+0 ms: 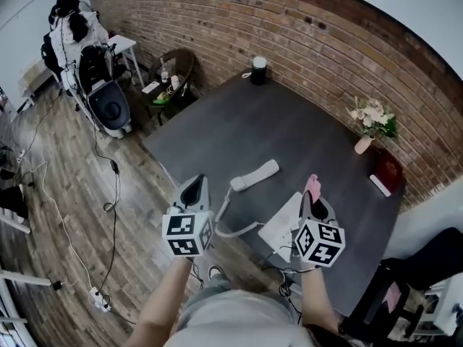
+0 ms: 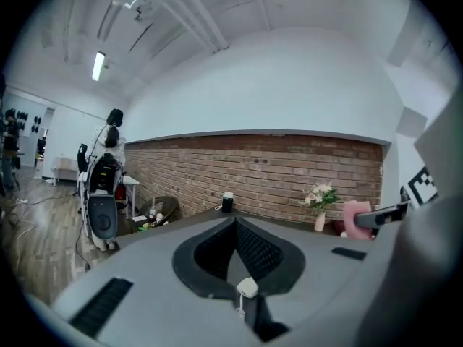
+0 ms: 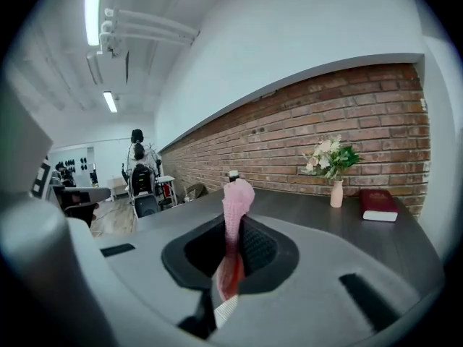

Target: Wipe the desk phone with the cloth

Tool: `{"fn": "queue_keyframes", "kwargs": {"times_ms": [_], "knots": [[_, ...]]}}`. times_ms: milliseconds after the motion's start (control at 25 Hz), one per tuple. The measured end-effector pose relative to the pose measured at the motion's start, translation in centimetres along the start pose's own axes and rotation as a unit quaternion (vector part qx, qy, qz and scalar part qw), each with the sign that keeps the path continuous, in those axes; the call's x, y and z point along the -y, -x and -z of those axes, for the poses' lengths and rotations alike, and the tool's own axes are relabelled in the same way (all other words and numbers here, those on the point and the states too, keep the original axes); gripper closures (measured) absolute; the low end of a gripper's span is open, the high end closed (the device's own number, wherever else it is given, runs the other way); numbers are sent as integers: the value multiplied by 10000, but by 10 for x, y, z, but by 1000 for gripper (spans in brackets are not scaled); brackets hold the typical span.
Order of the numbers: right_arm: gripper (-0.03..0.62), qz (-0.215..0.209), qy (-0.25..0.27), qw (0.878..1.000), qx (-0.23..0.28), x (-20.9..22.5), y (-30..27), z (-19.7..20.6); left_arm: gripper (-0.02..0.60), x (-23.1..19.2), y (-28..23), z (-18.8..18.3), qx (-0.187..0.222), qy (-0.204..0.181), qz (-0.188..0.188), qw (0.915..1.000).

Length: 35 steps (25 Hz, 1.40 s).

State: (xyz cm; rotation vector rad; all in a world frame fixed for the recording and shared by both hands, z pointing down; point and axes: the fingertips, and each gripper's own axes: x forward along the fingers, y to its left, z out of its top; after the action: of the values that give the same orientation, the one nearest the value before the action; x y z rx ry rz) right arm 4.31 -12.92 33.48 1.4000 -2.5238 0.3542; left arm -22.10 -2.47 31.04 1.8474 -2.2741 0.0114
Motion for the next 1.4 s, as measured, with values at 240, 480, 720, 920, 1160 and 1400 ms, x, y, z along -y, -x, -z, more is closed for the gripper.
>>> {"fn": "queue_keyframes", "kwargs": {"times_ms": [240,480,720,920,1160,1400], "knots": [[571,649,-251,9976,-42,5,-5,8,577,-3,-42,3,-225,-102,676,9974],[571,1177,-448,9918,-206,27,1,28,577,19,-79,27,-540,-162,1209,9911],[571,1414,-513,9880,-344,54,10,39,577,55,-99,47,-768,-226,1562,9845],[571,1541,-472,9858,-461,73,24,49,577,79,-108,64,-933,-238,1712,9805],[571,1663,-389,9826,-727,89,40,65,577,108,-111,79,-1026,-280,1930,9754],[571,1574,-158,9821,-1025,86,43,82,577,117,-107,104,-1221,-287,1982,9721]]}}
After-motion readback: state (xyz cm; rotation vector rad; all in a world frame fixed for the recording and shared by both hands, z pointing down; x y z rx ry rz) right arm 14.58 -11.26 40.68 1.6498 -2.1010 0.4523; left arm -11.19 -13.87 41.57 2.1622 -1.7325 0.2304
